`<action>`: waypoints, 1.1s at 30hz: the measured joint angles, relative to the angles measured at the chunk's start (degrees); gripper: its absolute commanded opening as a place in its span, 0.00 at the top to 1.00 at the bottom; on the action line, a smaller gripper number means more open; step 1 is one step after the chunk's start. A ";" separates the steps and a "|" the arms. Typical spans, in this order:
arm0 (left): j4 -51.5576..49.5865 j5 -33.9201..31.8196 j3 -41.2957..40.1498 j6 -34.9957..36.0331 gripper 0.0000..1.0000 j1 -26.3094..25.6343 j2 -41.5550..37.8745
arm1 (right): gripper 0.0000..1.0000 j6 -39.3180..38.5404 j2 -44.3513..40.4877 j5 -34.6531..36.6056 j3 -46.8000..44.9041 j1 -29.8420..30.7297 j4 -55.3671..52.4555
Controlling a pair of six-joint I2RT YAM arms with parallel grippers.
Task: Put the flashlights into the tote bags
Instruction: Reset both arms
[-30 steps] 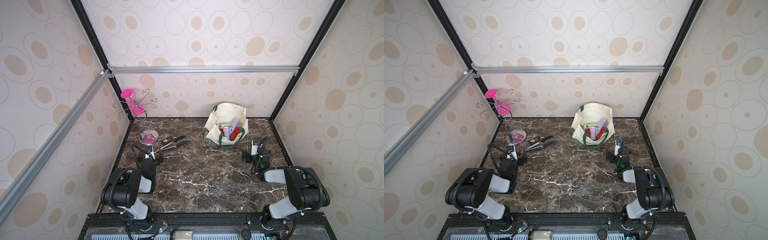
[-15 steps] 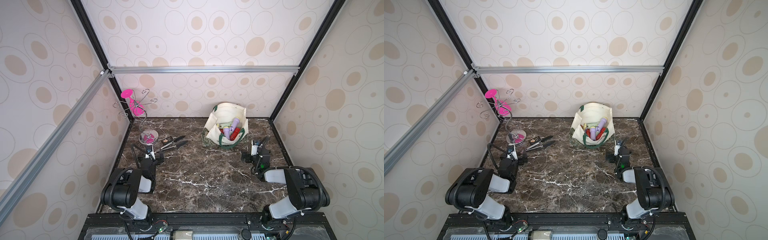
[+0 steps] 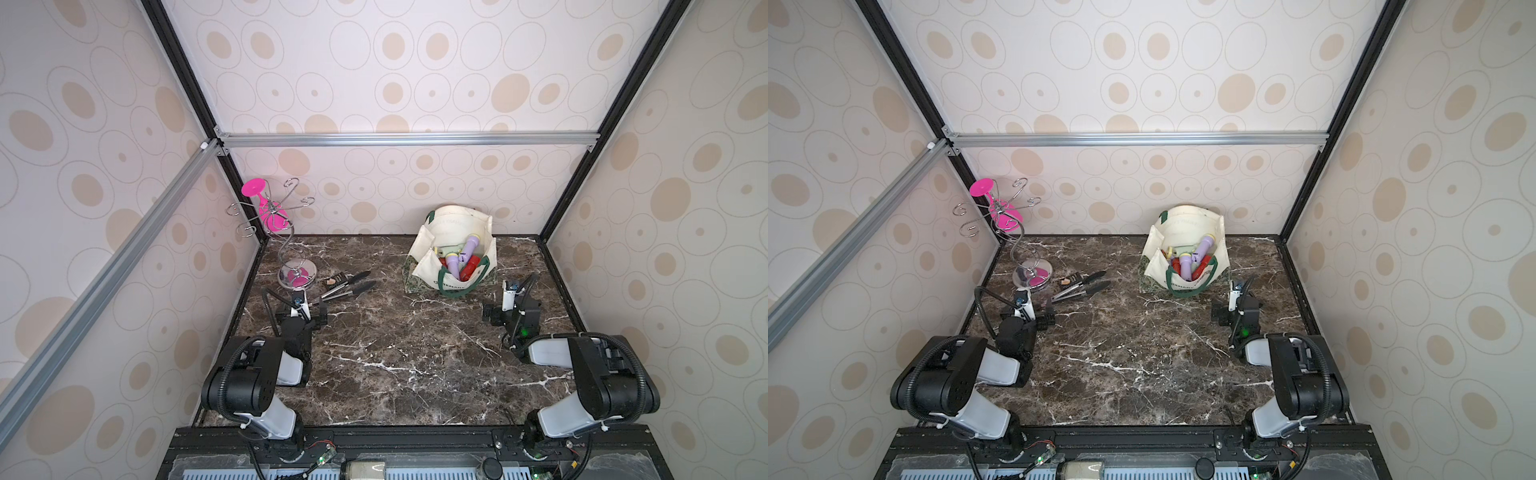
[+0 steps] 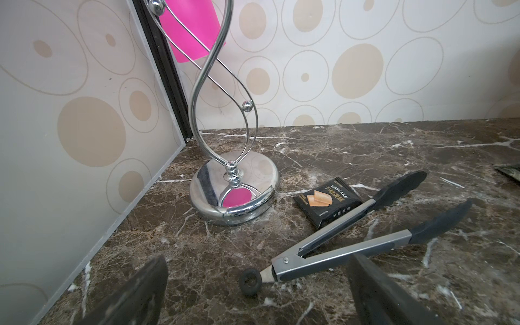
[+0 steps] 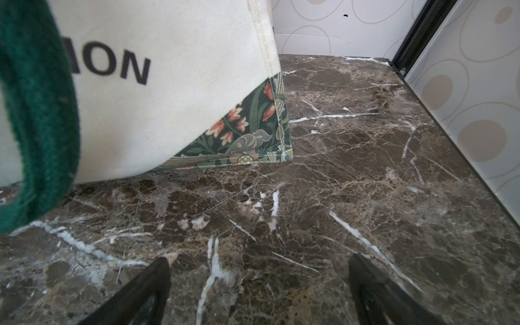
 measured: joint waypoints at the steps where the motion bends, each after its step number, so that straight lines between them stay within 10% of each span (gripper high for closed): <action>1: 0.04 0.00 0.00 0.02 0.00 0.00 0.00 | 0.00 0.00 0.00 0.00 0.00 0.00 0.00; 33: 0.70 0.00 0.00 0.02 0.00 0.00 0.00 | 0.00 1.57 0.09 5.86 -1.90 -0.39 4.33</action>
